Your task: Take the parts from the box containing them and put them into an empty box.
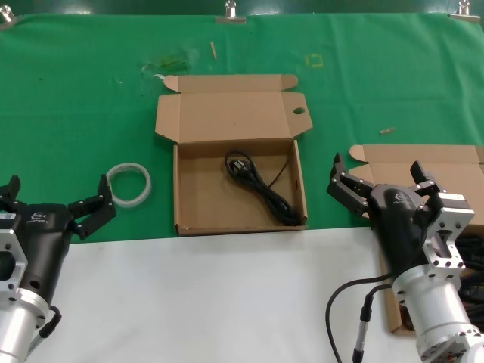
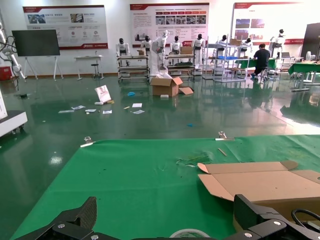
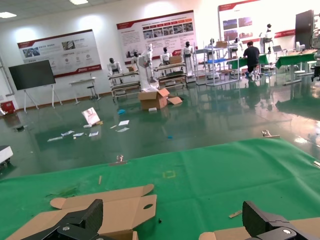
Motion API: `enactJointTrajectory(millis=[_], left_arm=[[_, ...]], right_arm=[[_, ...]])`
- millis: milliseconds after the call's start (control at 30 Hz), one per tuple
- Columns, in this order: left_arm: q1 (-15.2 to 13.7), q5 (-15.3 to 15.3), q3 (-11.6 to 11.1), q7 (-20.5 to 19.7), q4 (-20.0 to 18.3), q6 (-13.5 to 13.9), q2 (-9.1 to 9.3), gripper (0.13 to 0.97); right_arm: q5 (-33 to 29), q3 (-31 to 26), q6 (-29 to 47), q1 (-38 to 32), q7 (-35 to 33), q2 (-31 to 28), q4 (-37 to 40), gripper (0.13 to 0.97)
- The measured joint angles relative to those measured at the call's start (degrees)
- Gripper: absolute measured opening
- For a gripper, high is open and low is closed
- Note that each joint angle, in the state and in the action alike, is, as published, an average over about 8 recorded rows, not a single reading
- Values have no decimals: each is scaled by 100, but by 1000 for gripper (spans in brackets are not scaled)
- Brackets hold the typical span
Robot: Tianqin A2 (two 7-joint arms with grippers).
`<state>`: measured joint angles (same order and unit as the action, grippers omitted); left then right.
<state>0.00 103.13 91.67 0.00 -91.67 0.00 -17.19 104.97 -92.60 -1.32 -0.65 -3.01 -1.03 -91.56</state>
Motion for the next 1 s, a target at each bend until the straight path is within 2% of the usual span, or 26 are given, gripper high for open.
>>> enactJointTrajectory(millis=[1000], left_arm=[[0,0,0,0,0,0,0,966]], right_arm=[[0,0,0,0,0,0,0,966]])
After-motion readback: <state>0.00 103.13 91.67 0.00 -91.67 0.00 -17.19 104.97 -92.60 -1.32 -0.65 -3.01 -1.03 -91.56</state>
